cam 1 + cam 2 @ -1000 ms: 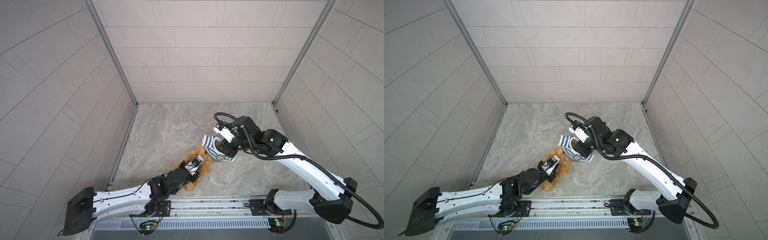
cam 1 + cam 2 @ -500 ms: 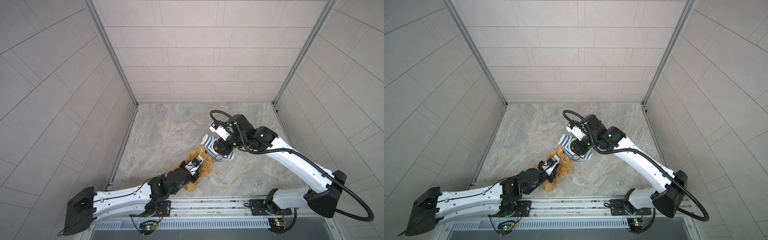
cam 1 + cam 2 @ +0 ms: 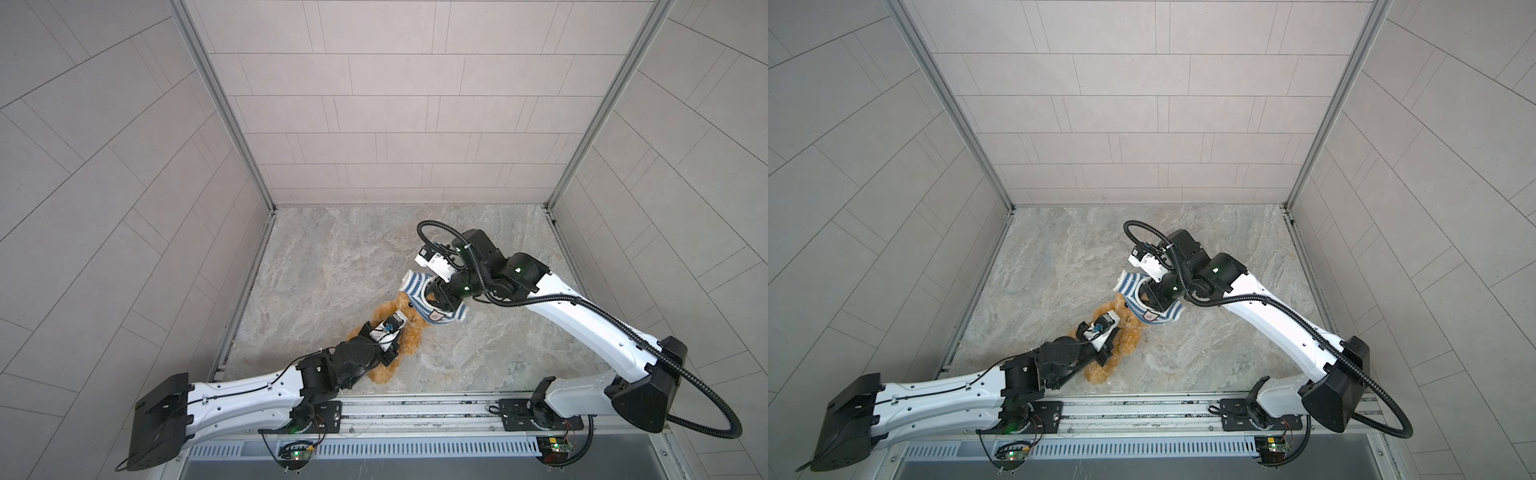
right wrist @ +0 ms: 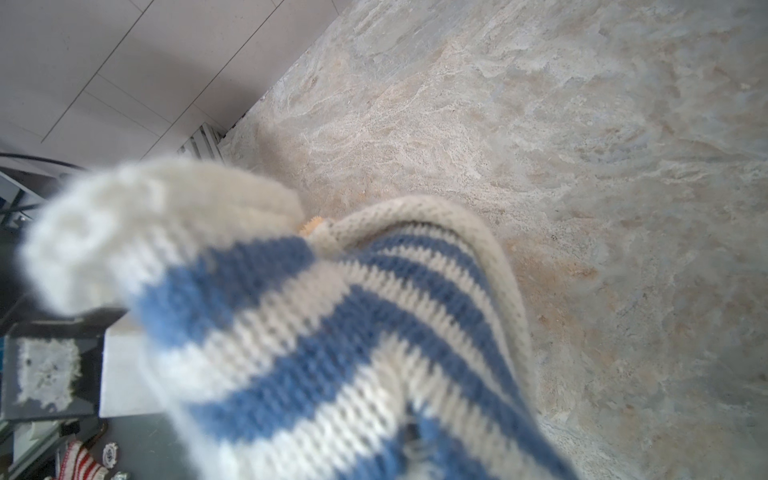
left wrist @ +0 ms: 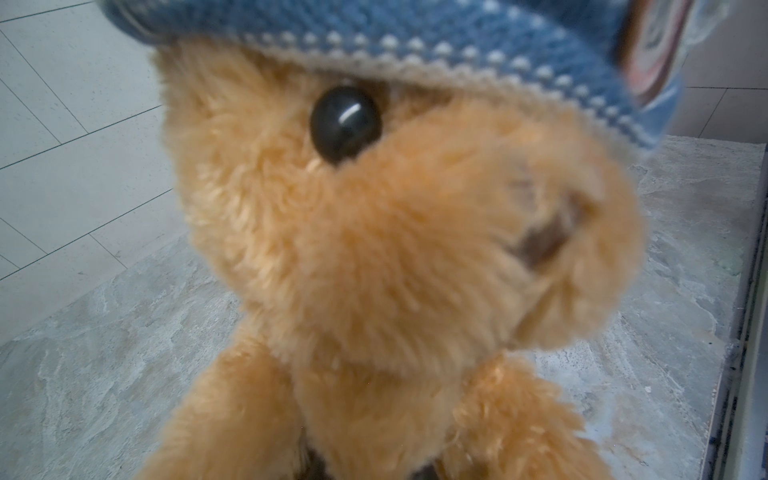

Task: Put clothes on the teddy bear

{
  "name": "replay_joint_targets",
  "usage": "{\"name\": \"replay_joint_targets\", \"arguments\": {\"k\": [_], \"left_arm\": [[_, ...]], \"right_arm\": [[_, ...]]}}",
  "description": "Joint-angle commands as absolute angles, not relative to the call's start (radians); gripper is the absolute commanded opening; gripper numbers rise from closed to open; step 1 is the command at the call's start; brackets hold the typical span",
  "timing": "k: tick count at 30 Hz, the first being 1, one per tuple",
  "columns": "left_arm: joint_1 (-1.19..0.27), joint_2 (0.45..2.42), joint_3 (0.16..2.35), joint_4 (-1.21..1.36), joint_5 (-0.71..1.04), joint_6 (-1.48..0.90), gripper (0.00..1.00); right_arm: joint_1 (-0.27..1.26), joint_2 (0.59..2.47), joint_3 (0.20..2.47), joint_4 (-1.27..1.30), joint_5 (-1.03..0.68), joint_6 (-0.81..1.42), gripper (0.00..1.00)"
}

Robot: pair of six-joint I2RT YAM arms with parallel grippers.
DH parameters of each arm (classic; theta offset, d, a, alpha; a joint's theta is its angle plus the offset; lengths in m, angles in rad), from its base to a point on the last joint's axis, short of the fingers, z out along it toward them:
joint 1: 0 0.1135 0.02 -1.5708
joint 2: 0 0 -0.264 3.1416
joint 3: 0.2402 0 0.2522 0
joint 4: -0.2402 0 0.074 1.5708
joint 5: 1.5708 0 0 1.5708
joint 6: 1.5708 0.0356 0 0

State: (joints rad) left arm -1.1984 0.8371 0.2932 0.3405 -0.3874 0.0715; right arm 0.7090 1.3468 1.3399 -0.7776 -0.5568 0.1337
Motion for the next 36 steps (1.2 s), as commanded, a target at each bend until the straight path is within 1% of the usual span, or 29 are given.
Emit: {"name": "replay_joint_targets", "arguments": {"k": [1,5,9,13,15,17,18,21,23,26,27,28,30,33,36], "left_arm": [[-1.204,0.84,0.331,0.426,-0.401,0.055,0.0],[-1.203,0.849,0.333,0.43,-0.408,0.051,0.0],[-1.204,0.855,0.338,0.425,-0.41,0.034,0.0],[-1.201,0.86,0.345,0.4,-0.403,-0.03,0.0],[-1.198,0.861,0.353,0.384,-0.393,-0.07,0.17],[-1.194,0.857,0.36,0.366,-0.366,-0.104,0.3],[-1.193,0.854,0.362,0.354,-0.356,-0.12,0.36],[-1.187,0.841,0.368,0.304,-0.337,-0.163,0.42],[-1.173,0.823,0.37,0.27,-0.303,-0.19,0.47],[-1.14,0.803,0.375,0.22,-0.242,-0.243,0.63],[-1.123,0.796,0.376,0.206,-0.212,-0.262,0.69],[-1.11,0.788,0.376,0.198,-0.187,-0.275,0.73],[-1.083,0.769,0.372,0.176,-0.14,-0.304,0.85],[-1.048,0.746,0.384,0.115,-0.092,-0.324,0.99],[-0.995,0.721,0.401,0.074,-0.023,-0.38,1.0]], "right_arm": [[0.716,1.351,1.327,-0.82,-0.598,0.111,0.22],[0.716,1.335,1.327,-0.83,-0.587,0.107,0.16],[0.716,1.305,1.321,-0.811,-0.589,0.111,0.0],[0.716,1.255,1.298,-0.775,-0.585,0.095,0.0],[0.716,1.222,1.276,-0.746,-0.571,0.085,0.0],[0.708,1.186,1.246,-0.703,-0.539,0.083,0.0],[0.702,1.17,1.236,-0.688,-0.519,0.079,0.0],[0.681,1.123,1.219,-0.662,-0.431,0.052,0.0],[0.67,1.093,1.199,-0.631,-0.407,0.028,0.0],[0.657,1.052,1.156,-0.561,-0.377,0.0,0.0],[0.655,1.043,1.146,-0.543,-0.363,-0.015,0.0],[0.654,1.039,1.14,-0.532,-0.357,-0.024,0.0],[0.652,1.026,1.121,-0.497,-0.337,-0.053,0.0],[0.649,1.026,1.1,-0.46,-0.324,-0.091,0.0],[0.649,1.032,1.07,-0.41,-0.365,-0.12,0.0]]}}
